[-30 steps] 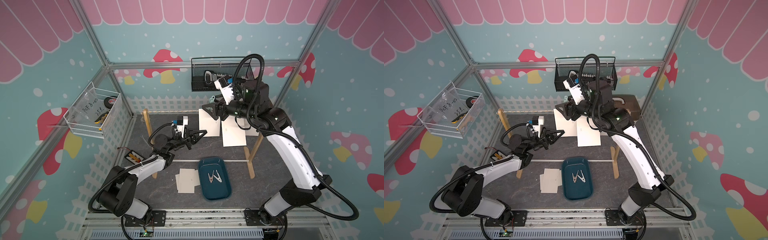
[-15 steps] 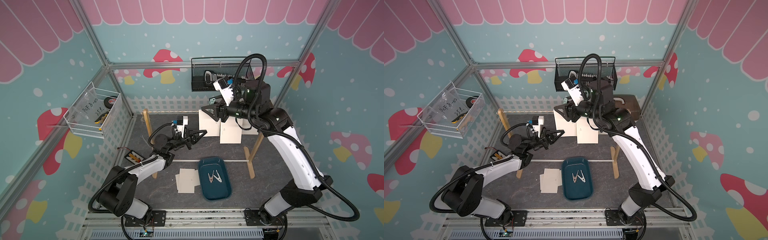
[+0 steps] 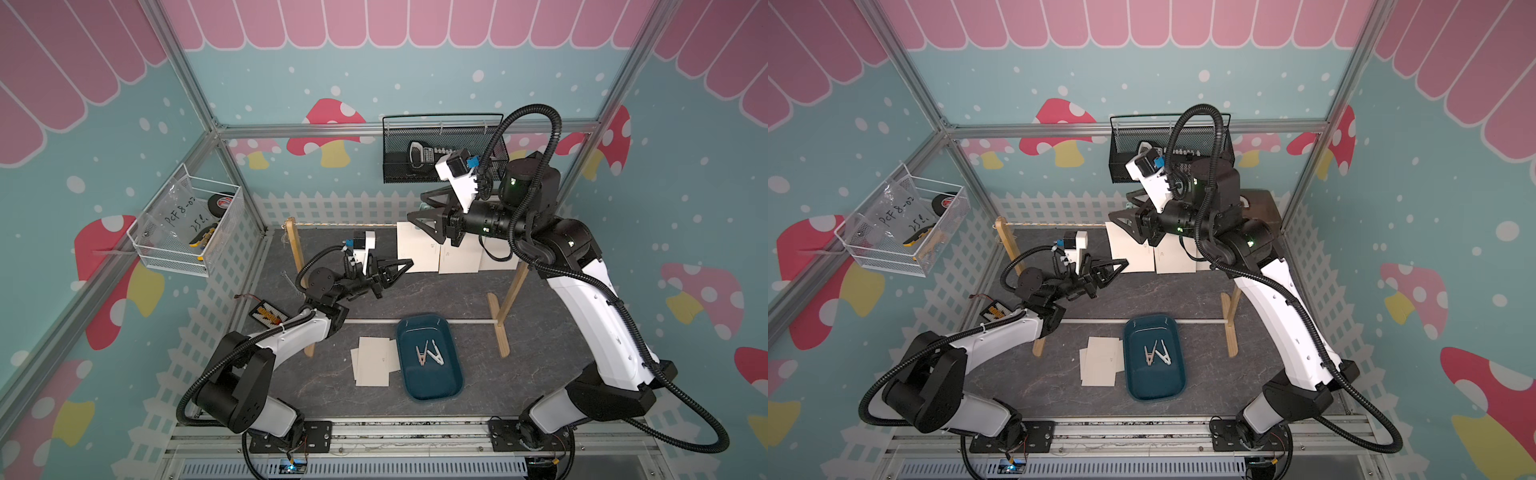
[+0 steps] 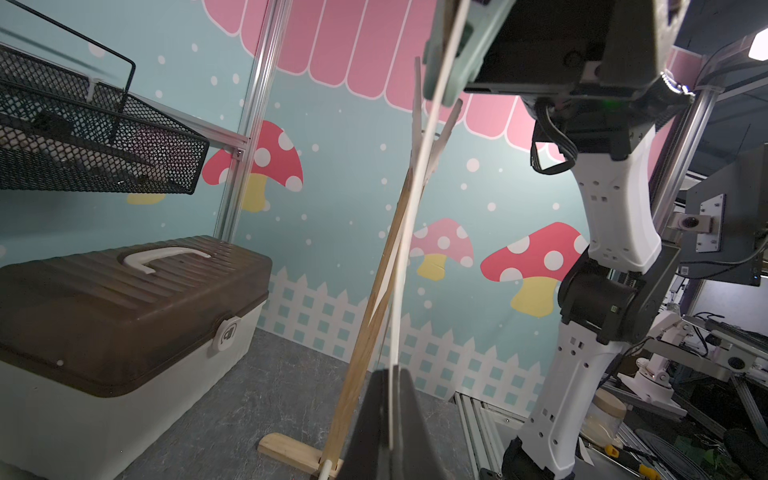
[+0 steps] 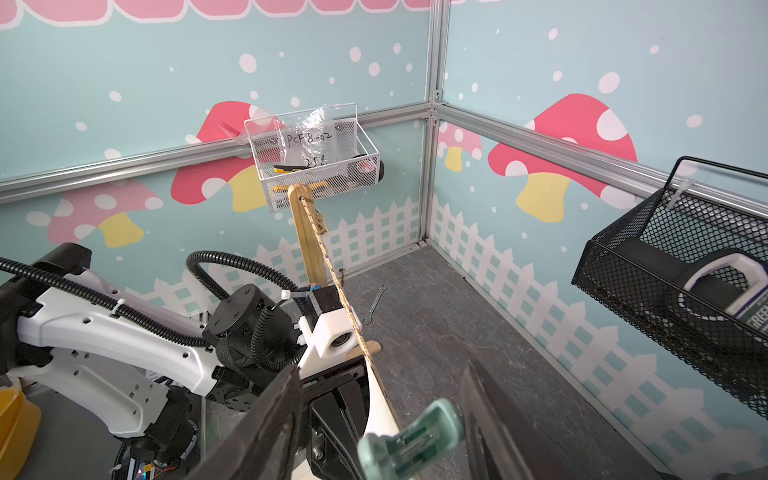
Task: Remove the postcards from the strings
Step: Remove the clamp from the clothesline.
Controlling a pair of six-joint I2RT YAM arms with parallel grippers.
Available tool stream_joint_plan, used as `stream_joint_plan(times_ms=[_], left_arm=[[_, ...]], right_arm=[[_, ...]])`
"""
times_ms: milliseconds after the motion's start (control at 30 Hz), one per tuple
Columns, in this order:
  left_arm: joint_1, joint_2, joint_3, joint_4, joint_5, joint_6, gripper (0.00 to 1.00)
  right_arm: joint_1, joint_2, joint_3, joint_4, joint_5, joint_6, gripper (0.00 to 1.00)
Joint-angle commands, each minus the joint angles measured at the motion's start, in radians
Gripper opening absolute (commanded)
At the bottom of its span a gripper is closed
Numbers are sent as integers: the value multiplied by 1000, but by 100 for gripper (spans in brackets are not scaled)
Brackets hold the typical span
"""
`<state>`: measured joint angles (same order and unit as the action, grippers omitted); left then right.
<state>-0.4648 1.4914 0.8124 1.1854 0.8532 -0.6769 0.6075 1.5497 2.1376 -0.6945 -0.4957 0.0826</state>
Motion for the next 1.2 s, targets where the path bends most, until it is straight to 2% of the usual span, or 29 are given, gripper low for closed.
stream_joint_plan(times_ms=[0,200,500,600,967,1167], left_arm=[[8,-17,28,1,29,-3,0],[11,-18,34,-15,30,-9,0],[12,-3,33,5,31,-24,0],[12,3,31,14,32,-30,0],[14,5,36,5,28,-22,0],[14,3,35,-6,20,-19,0]], right_arm=[[-6,-11,-20,11,-34,-24,59],[-12,-13,-39,10,-86,-39,53],[-11,-14,-44,17,-80,-40,40],[-12,-18,-46,27,-68,-38,32],[-11,-54,-116,113,-28,-12,15],[-11,-59,-116,127,-17,1,13]])
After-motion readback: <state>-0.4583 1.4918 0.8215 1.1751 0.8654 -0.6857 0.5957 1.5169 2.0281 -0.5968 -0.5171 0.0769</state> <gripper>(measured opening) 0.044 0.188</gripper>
